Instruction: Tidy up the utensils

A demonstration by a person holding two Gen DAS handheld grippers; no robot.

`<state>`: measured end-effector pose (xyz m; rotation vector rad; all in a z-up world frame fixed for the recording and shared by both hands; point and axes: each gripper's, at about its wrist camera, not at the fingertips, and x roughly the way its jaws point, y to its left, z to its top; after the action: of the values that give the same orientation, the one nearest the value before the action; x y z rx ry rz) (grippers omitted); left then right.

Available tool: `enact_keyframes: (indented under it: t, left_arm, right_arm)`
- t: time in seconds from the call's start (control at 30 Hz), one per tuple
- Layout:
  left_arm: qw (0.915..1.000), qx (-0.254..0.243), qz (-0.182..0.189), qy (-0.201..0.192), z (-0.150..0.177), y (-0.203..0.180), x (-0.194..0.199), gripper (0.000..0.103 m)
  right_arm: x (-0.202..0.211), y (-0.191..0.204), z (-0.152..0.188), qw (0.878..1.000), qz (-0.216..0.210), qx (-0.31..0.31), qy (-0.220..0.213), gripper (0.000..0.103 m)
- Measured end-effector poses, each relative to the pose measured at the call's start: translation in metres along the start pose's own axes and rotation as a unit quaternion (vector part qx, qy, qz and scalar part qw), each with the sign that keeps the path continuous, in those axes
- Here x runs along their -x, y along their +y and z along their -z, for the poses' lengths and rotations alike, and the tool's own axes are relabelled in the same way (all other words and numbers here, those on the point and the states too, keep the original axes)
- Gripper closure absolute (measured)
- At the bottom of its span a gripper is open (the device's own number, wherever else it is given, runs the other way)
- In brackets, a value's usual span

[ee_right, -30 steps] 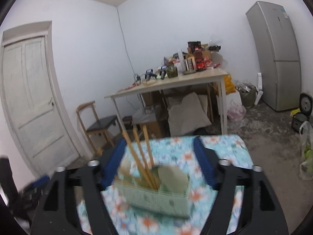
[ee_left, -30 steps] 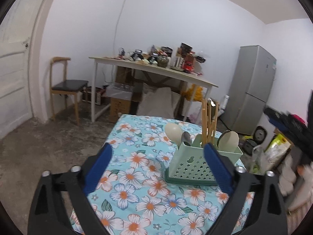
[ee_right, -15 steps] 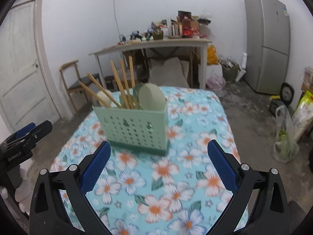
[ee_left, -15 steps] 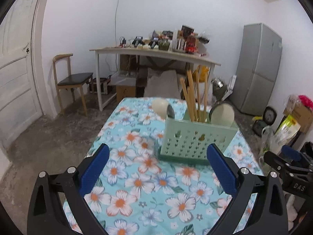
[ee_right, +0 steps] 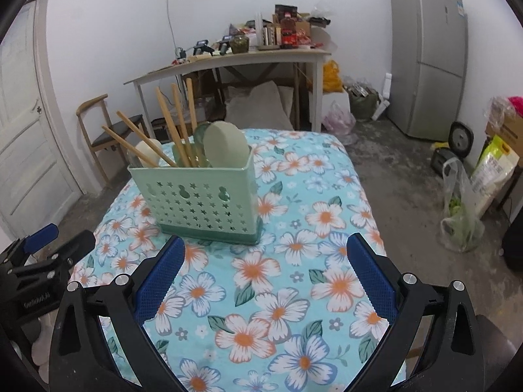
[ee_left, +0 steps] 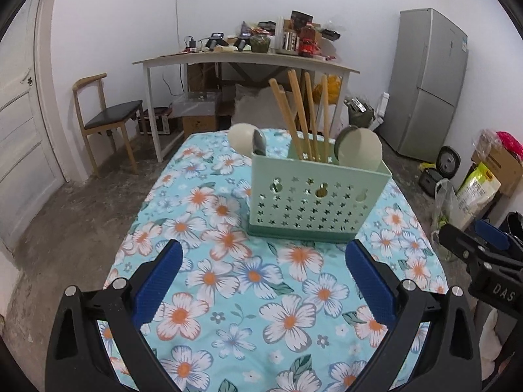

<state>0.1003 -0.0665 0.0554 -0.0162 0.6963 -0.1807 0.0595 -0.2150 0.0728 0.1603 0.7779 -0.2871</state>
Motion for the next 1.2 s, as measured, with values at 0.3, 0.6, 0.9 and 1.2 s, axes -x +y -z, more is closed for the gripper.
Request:
enact_keyframes:
  t: [0.3, 0.6, 0.9, 1.2]
  left_arm:
    - [0.9996, 0.000, -0.028, 0.000, -0.003, 0.006, -0.004, 0.005]
    - [0.9982, 0.012, -0.058, 0.002, -0.006, 0.018, -0.005, 0.005]
    - [0.9966, 0.013, -0.081, -0.004, -0.008, 0.027, -0.004, 0.005]
    - [0.9947, 0.019, -0.101, -0.008, -0.010, 0.041, 0.001, 0.005]
  right_arm:
    - [-0.004, -0.002, 0.000, 1.000, 0.003, -0.005, 0.014, 0.008]
    - [-0.006, -0.005, -0.002, 1.000, 0.012, -0.001, 0.013, 0.008]
    - [-0.004, -0.014, -0.006, 0.999, 0.032, -0.005, 0.007, 0.008]
    - [-0.004, -0.018, -0.007, 0.999, 0.036, -0.007, 0.005, 0.008]
